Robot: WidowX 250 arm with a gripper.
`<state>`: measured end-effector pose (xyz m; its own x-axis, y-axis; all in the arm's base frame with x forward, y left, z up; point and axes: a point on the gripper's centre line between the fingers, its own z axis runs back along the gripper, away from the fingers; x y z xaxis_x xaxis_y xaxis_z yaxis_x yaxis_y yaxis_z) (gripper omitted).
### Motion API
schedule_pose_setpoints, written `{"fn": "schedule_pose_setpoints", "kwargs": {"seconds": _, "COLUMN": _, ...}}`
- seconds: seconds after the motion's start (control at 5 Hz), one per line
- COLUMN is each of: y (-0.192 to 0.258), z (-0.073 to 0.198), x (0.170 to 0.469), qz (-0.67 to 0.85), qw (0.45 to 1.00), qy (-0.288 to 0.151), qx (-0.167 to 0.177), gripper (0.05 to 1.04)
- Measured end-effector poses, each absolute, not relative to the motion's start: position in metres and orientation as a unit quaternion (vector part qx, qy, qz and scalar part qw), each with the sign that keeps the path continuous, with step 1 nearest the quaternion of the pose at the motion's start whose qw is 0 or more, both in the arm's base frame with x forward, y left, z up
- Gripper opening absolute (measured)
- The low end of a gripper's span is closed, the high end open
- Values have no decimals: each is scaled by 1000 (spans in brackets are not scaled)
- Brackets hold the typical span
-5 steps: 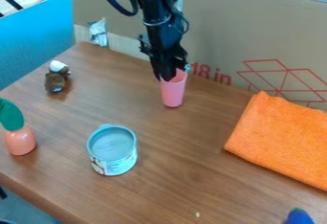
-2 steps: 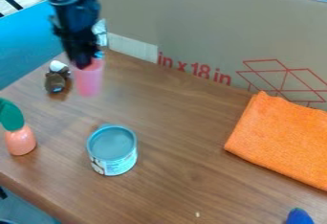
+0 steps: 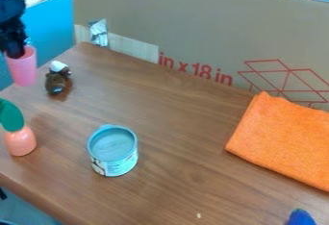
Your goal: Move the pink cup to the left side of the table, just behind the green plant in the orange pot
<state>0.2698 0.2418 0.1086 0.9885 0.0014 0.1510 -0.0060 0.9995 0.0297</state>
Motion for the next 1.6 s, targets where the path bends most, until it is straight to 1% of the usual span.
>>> {"fn": "schedule_pose_setpoints", "kwargs": {"seconds": 0.2, "y": 247, "z": 100, "x": 260, "qz": 10, "qw": 998, "qy": -68, "qx": -10, "gripper": 90}}
{"fn": "schedule_pose_setpoints", "kwargs": {"seconds": 0.4, "y": 236, "z": 90, "x": 257, "qz": -12, "qw": 997, "qy": -69, "qx": -35, "gripper": 90}}
{"fn": "schedule_pose_setpoints", "kwargs": {"seconds": 0.6, "y": 225, "z": 80, "x": 250, "qz": -41, "qw": 996, "qy": -66, "qx": -40, "gripper": 90}}
{"fn": "schedule_pose_setpoints", "kwargs": {"seconds": 0.8, "y": 215, "z": 68, "x": 250, "qz": -61, "qw": 995, "qy": -76, "qx": -22, "gripper": 90}}
{"fn": "schedule_pose_setpoints", "kwargs": {"seconds": 1.0, "y": 218, "z": 67, "x": 255, "qz": -67, "qw": 994, "qy": -89, "qx": -4, "gripper": 90}}
{"fn": "schedule_pose_setpoints", "kwargs": {"seconds": 1.2, "y": 220, "z": 65, "x": 256, "qz": -68, "qw": 994, "qy": -87, "qx": 10, "gripper": 110}}
{"fn": "schedule_pose_setpoints", "kwargs": {"seconds": 1.4, "y": 219, "z": 64, "x": 254, "qz": -71, "qw": 995, "qy": -72, "qx": -7, "gripper": 294}}
{"fn": "schedule_pose_setpoints", "kwargs": {"seconds": 1.6, "y": 217, "z": 72, "x": 255, "qz": -54, "qw": 995, "qy": -72, "qx": -32, "gripper": 584}}
